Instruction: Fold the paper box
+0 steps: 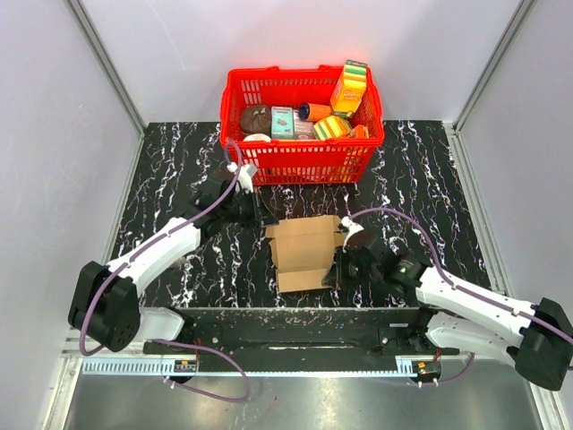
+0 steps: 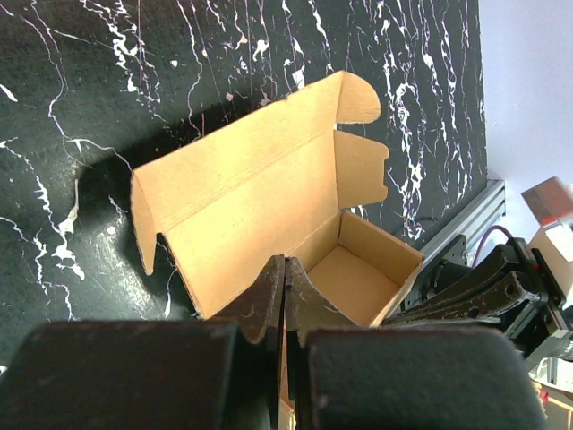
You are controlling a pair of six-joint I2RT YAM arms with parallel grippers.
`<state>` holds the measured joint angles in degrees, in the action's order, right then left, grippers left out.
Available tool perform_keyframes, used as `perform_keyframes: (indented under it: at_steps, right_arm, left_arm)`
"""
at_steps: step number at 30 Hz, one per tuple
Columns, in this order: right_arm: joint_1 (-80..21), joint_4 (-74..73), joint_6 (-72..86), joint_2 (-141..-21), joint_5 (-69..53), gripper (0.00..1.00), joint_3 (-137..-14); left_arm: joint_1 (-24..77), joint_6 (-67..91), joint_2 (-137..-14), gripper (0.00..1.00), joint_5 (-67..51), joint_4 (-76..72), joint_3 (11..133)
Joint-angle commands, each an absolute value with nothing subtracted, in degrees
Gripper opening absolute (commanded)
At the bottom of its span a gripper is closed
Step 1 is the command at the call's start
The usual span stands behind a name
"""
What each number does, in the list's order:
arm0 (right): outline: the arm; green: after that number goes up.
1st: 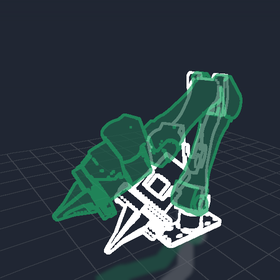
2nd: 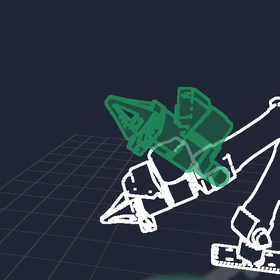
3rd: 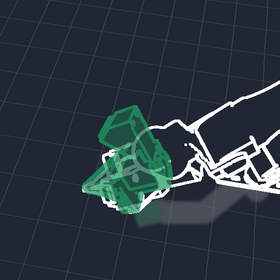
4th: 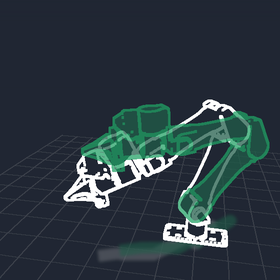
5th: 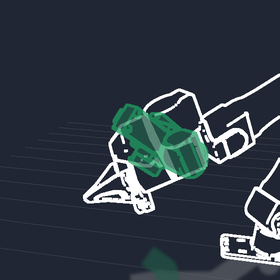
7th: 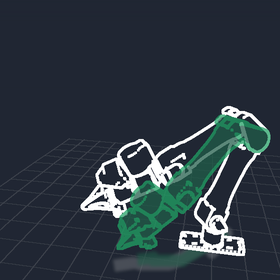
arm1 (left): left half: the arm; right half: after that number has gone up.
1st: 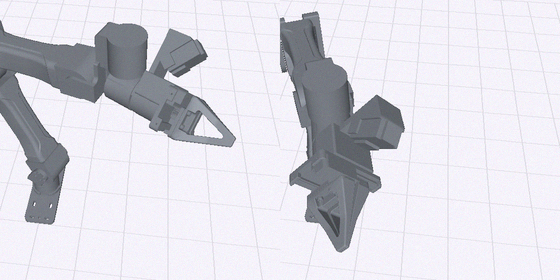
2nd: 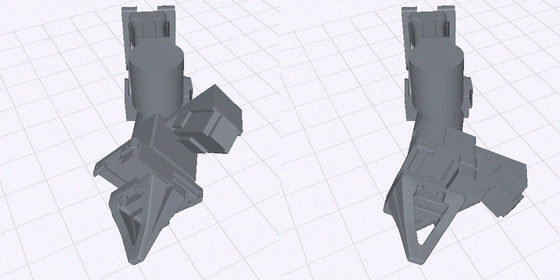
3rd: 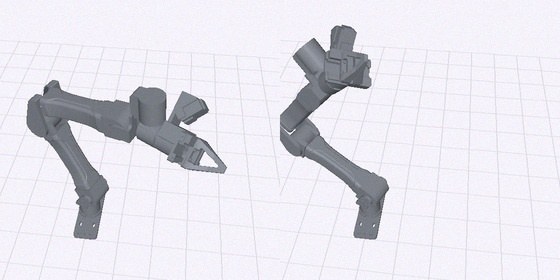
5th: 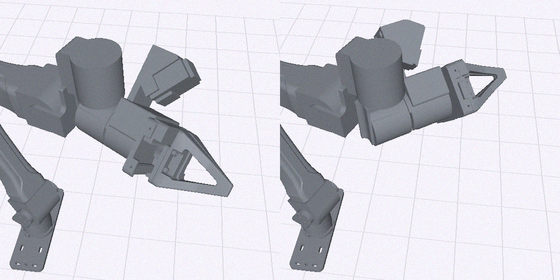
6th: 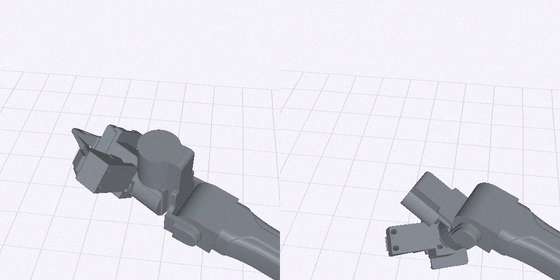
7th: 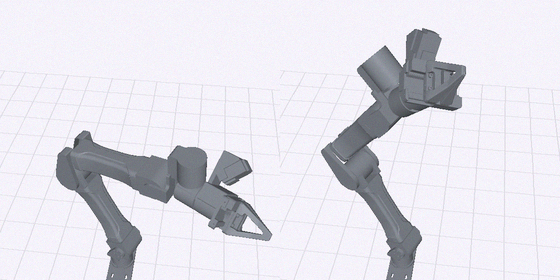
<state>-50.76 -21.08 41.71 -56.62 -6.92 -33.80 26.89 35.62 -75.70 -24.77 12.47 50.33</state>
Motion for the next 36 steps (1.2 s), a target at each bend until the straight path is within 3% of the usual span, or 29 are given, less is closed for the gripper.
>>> perform_keyframes:
  at_steps: [1,14,21,36]
  right_arm:
    - [-53.2,-26.6,45.4,-53.4,-4.6,0.07,-32.3]
    - [-63.0,-28.7,49.7,-57.0,-0.8,0.08,-34.9]
    - [-63.3,-23.6,48.8,-48.8,6.8,0.11,-38.2]
    - [-63.2,-17.8,45.4,-56.5,19.4,0.11,-40.8]
  left_arm:
    - [26.9,35.9,-73.3,0.0,-23.5,11.4,50.0]
    - [26.9,36.3,-71.4,0.0,-23.1,11.8,49.1]
    - [26.9,36.4,-70.3,0.0,-22.9,12.2,49.4]
    - [26.9,36.4,-69.9,0.0,-22.6,12.6,49.0]
